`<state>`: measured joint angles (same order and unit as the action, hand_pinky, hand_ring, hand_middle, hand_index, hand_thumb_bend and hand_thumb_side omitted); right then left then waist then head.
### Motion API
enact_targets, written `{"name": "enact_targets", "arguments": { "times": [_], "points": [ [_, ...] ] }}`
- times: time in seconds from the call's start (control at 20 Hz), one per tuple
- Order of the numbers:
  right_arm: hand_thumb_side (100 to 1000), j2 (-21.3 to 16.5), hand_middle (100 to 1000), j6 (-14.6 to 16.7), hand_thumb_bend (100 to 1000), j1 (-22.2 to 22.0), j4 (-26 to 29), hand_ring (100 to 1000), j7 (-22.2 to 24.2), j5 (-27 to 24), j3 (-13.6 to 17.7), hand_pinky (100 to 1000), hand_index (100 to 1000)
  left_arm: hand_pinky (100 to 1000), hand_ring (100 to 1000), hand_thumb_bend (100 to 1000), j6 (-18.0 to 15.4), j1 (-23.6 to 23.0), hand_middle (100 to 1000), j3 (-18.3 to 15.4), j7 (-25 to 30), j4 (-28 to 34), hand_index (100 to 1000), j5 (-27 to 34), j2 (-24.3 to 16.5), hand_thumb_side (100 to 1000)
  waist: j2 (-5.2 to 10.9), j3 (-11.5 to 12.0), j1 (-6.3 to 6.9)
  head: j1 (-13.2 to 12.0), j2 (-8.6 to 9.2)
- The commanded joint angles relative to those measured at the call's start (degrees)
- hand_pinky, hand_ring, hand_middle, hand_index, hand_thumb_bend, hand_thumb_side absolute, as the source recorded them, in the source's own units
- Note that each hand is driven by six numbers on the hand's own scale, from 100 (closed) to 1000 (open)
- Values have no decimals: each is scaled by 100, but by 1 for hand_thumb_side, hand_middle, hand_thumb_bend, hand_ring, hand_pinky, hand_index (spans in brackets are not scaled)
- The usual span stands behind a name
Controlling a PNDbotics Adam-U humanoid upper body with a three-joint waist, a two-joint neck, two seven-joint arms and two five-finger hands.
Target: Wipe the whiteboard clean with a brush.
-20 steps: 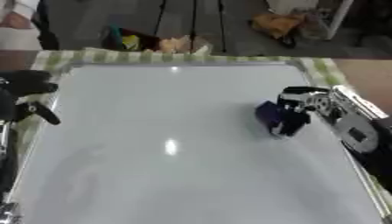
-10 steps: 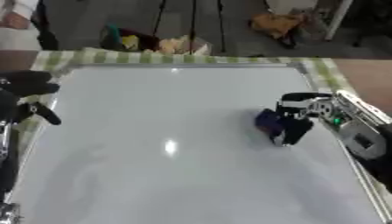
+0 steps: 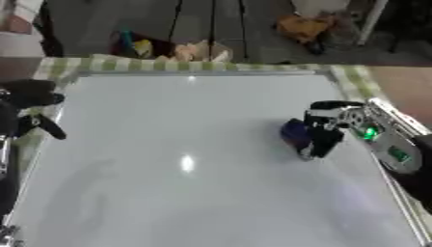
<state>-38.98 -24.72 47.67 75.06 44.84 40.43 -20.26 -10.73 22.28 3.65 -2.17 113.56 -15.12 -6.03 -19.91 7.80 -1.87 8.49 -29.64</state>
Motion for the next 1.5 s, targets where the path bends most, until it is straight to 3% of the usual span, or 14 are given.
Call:
{"name": "enact_targets", "arguments": {
  "times": [0.05,0.5,1.5],
  "points": [
    [165,0,221,-336,100,94,-423,409,116,191,106,205,100,395,691,100,-13,56,687,26,21,103,658,-2,-43,933,95,1,18,8,55],
    [168,100,221,-390,100,232,-976,406,-156,384,321,201,100,395,691,100,-13,57,687,23,24,103,658,-4,-45,932,98,1,20,7,65],
    [171,27,218,-807,100,290,-918,398,-444,580,429,186,100,397,693,100,-21,65,689,26,54,103,659,-7,-47,932,128,-77,8,-41,63]
  ]
}}
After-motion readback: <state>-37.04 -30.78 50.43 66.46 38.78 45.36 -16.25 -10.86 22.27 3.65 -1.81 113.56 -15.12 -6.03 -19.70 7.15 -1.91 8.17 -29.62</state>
